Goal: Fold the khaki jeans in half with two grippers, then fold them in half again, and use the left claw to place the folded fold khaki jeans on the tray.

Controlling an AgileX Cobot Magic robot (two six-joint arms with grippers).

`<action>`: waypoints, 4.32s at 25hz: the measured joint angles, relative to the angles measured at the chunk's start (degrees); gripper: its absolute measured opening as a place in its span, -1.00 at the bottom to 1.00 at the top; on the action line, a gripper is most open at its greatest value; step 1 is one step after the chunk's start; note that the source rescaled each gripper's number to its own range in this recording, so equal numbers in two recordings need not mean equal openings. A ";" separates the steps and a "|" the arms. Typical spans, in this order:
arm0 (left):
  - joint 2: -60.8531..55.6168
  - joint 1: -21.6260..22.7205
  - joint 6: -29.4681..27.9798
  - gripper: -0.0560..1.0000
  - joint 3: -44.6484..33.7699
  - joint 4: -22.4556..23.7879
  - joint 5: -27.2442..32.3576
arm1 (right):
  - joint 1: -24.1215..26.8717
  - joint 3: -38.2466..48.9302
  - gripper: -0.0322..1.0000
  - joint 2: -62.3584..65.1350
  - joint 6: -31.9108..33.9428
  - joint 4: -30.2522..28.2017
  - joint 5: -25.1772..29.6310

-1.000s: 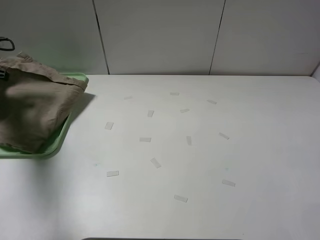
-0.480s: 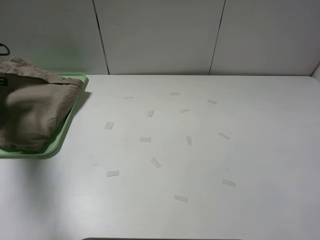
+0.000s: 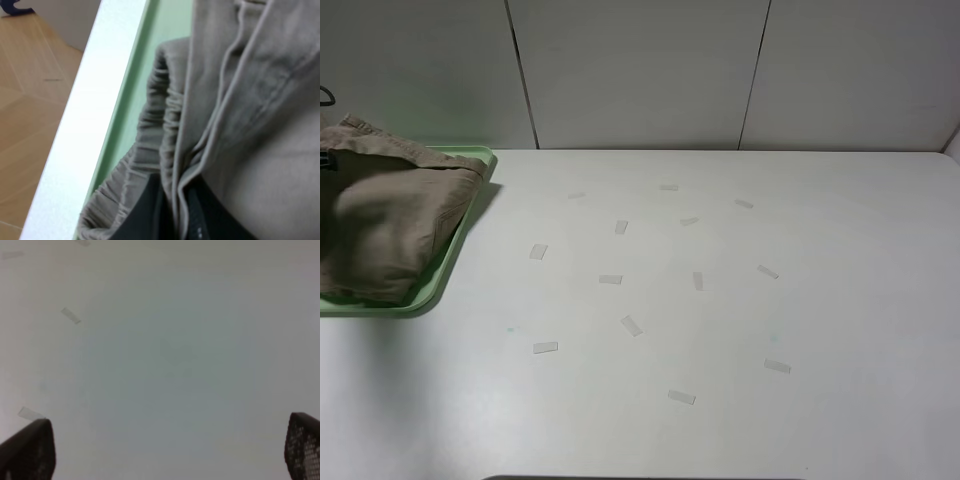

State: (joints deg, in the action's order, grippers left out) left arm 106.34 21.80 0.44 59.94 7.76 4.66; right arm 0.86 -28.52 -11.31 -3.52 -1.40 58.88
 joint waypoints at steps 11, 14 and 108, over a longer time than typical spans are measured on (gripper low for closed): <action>-0.05 2.90 -4.38 -0.74 -2.72 -0.16 -4.23 | 0.00 0.00 1.00 0.00 0.00 0.00 0.00; -0.05 3.94 -4.91 -0.74 -4.02 -0.04 -5.66 | 0.00 0.00 1.00 0.00 0.00 0.00 0.00; -1.85 5.16 -0.44 -0.89 -6.32 5.33 -14.21 | 0.00 0.00 1.00 0.00 0.00 0.00 0.00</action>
State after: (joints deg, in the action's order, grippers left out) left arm 104.49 26.96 0.00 53.62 13.09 -9.55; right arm 0.86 -28.52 -11.31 -3.52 -1.40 58.88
